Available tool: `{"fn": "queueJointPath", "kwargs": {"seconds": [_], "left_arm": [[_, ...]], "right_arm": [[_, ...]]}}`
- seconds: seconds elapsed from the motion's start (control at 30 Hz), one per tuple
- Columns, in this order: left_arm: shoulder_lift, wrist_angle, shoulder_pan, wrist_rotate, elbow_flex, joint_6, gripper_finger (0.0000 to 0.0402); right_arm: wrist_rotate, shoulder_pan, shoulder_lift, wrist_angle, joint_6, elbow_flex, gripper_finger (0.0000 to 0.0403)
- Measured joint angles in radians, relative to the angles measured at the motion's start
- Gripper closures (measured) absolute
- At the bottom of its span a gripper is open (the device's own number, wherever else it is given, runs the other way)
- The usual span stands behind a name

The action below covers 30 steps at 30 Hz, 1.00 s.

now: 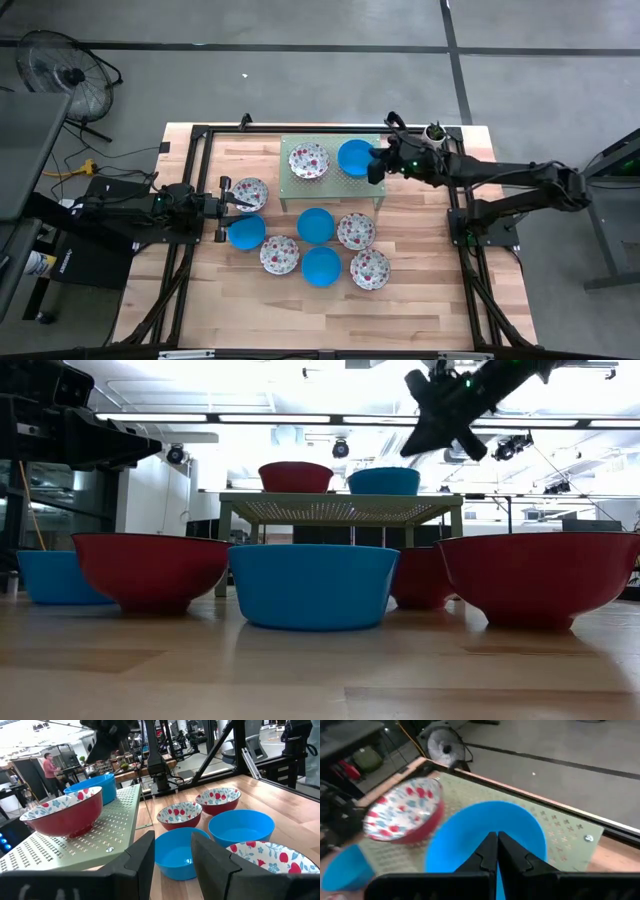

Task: Pick & Place Mini bowls
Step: Stack the light blue bowl on the light blue bowl on the shelf, then stack the red patterned bowl on the red patterned bowl on the shelf

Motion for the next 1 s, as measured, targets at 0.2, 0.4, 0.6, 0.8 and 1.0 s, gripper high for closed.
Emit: {"fn": "queueJointPath", "kwargs": {"seconds": [0.2,0.4,0.6,0.8,1.0], "left_arm": [[0.000,0.000,0.000,0.000,0.000,0.000,0.0278],[0.000,0.000,0.000,0.000,0.000,0.000,0.0278],[0.000,0.000,0.000,0.000,0.000,0.000,0.0278],[0.000,0.000,0.000,0.000,0.000,0.000,0.0278],[0.000,0.000,0.000,0.000,0.000,0.000,0.0278]], "right_arm": [[-0.015,0.067,0.001,-0.292,0.135,0.145,0.0403],[-0.090,0.171,0.001,-0.588,0.384,0.236,0.0403],[-0.226,0.300,0.010,-0.752,0.551,0.246,0.0403],[-0.304,0.429,0.056,-0.856,0.661,0.246,0.0403],[-0.368,0.539,0.143,-0.893,0.704,0.246,0.0403]]}}
